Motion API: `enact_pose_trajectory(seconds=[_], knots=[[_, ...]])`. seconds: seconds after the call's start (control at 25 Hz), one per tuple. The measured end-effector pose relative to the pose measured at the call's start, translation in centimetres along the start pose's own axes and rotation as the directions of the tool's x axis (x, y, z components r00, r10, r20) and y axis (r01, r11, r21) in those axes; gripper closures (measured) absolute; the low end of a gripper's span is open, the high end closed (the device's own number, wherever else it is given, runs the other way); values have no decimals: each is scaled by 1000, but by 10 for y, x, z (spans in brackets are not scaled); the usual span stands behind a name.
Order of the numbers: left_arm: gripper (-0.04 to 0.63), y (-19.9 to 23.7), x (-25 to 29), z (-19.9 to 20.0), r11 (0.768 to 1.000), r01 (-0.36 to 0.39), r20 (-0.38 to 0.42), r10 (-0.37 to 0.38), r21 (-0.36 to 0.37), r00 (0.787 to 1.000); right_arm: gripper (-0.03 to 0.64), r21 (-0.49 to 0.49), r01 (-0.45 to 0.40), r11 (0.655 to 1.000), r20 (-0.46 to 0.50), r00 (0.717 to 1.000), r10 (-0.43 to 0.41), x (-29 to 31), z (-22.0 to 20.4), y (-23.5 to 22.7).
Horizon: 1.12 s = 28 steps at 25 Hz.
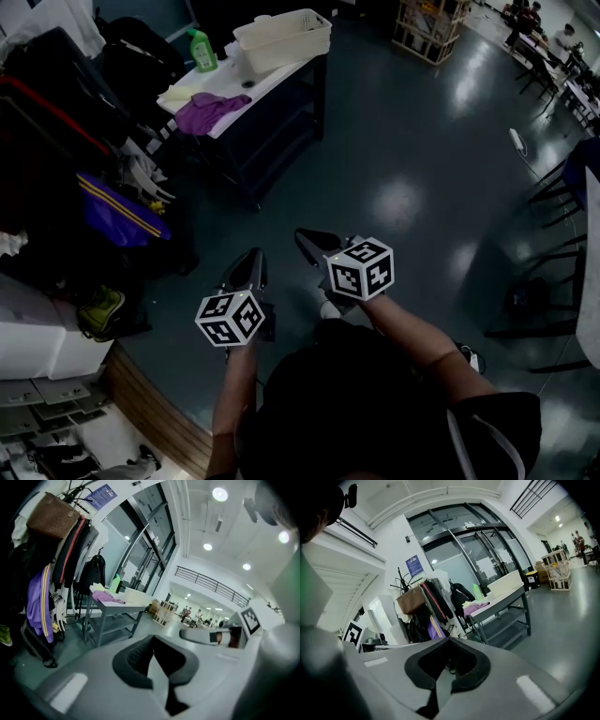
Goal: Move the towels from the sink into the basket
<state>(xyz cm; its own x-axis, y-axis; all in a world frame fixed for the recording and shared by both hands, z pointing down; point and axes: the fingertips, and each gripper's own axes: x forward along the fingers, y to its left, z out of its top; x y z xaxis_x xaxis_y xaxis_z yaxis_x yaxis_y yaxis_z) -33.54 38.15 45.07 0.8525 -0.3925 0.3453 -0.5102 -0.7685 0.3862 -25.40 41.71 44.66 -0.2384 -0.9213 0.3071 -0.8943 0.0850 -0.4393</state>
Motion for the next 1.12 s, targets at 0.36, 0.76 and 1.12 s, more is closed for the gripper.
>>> enact_pose_trajectory(seconds=[0.36,0.76,1.12], knots=[[591,8,57,19,999,-39,9,39,-11,999,621,-2,-40,999,-21,999,40,30,27,-46],[591,11,96,22,998,-57,-7,57,-27,998,621,17,-23,1000,-30,999,23,43,38,-87],[591,36,125,35,997,-67,-17,66,-32,998,620,11,-13,1000,-25,1000,13,68,50,-106]])
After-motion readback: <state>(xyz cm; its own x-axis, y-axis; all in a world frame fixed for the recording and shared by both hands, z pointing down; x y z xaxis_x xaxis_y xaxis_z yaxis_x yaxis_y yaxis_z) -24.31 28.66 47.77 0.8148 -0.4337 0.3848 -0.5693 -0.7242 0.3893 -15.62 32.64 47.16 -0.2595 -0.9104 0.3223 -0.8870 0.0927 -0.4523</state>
